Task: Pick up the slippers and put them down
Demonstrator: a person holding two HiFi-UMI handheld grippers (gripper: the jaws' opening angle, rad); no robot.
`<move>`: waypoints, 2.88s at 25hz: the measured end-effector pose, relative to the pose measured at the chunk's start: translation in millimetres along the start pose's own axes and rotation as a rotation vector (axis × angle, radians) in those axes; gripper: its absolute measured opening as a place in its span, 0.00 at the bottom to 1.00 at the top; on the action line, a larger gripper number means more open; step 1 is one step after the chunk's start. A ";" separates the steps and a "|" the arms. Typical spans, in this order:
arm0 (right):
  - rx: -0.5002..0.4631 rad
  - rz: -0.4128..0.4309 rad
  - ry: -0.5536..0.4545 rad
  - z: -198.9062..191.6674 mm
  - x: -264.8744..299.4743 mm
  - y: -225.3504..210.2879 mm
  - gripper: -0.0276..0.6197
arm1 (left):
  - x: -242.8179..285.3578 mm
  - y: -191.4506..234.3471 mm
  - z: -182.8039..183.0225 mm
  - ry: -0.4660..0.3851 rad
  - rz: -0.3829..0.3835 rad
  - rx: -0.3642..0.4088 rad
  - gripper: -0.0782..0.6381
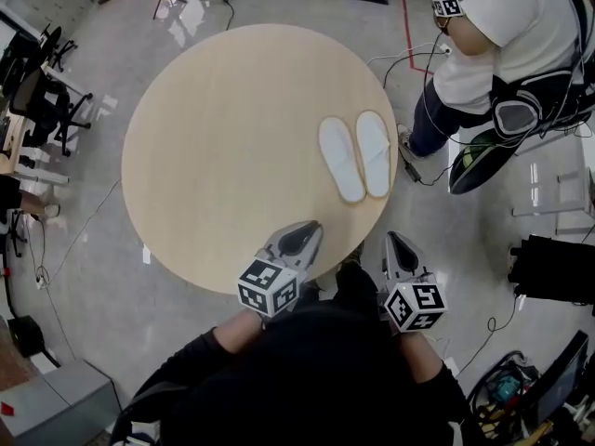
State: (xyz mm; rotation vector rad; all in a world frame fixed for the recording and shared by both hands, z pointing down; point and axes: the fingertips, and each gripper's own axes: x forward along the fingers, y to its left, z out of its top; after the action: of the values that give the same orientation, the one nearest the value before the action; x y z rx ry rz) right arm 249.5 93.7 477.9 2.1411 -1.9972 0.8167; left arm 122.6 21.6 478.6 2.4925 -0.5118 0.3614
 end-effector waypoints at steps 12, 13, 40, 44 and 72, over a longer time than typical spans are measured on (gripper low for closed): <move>-0.013 0.126 0.081 26.9 91.8 -90.6 0.07 | 111.9 33.2 23.5 -0.008 0.147 -0.072 0.17; -0.015 0.132 0.095 28.4 96.3 -105.8 0.07 | 128.2 30.6 22.6 -0.004 0.158 -0.089 0.19; -0.030 0.190 0.391 -15.4 294.8 -187.5 0.31 | 287.8 158.0 -39.8 0.159 0.374 -0.397 0.35; -0.024 0.199 0.405 -24.0 298.5 -192.5 0.31 | 300.8 158.1 -49.7 0.172 0.381 -0.401 0.35; -0.006 0.302 0.344 1.0 280.9 -171.9 0.09 | 267.1 145.4 -23.5 0.010 0.414 -0.420 0.16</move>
State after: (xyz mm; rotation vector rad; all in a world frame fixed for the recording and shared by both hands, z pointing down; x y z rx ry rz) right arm 411.7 -135.4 650.1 1.5783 -2.1478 1.1289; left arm 294.4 -151.1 662.1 1.9715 -0.9939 0.3776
